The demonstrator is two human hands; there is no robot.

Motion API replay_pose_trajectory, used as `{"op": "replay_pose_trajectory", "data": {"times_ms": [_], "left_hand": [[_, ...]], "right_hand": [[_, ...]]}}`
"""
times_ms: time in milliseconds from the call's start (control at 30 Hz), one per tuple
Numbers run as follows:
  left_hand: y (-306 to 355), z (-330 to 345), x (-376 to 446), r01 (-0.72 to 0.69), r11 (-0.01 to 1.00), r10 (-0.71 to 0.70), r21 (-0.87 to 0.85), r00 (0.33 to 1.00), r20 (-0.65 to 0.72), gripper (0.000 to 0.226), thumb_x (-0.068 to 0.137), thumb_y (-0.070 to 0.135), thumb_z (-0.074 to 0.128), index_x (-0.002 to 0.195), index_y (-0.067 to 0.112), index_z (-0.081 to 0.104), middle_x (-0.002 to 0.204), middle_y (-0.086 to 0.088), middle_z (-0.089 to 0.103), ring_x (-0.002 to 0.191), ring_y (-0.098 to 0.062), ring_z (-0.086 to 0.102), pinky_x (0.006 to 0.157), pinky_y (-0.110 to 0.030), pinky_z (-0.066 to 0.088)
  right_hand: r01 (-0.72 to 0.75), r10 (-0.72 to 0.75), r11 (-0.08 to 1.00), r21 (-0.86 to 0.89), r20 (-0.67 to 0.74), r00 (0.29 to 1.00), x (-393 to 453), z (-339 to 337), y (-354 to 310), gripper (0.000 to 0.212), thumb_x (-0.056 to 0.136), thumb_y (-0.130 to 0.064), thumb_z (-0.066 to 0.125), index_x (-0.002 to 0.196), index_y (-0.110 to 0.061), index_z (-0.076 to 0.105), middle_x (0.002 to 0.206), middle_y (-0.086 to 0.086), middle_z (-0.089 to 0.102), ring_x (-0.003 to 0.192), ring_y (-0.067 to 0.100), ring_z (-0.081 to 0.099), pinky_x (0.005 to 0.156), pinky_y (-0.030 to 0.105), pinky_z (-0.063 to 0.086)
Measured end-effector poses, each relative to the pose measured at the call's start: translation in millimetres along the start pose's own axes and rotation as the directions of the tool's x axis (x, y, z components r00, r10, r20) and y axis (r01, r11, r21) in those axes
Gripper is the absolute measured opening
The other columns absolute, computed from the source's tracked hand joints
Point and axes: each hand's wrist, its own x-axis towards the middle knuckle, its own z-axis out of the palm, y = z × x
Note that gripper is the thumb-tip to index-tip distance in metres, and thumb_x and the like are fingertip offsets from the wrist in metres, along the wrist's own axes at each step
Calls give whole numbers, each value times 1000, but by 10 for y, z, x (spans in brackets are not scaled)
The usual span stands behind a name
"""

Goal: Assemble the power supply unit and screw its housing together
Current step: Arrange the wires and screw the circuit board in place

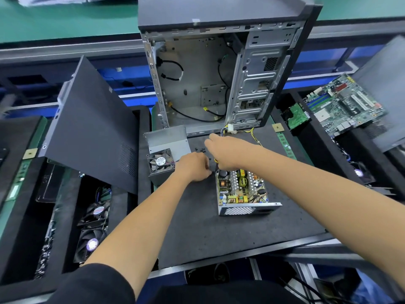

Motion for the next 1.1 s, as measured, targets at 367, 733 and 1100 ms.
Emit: {"op": "replay_pose_trajectory", "data": {"times_ms": [367,733,1100], "left_hand": [[9,26,7,-9,998,11,56,999,-42,10,81,36,60,81,29,67,96,0,70,92,-26,64,70,-28,38],[-3,26,10,-4,999,4,34,1000,-26,9,80,37,61,75,30,60,95,1,70,91,-25,64,69,-28,37],[65,-40,22,25,999,-26,27,999,26,17,81,33,60,89,23,70,96,-1,69,92,-27,63,72,-29,44]], "right_hand": [[-124,105,981,-147,-126,986,-11,56,63,28,101,-32,41,103,-8,55,107,13,61,96,32,61,66,35,40],[-76,70,996,-52,-94,993,-45,-17,-17,10,89,-15,57,86,-12,47,97,14,56,79,29,53,60,32,36],[-61,61,998,11,39,997,-166,-19,91,21,89,-9,53,96,-12,33,110,13,45,71,24,47,52,30,28]]}}
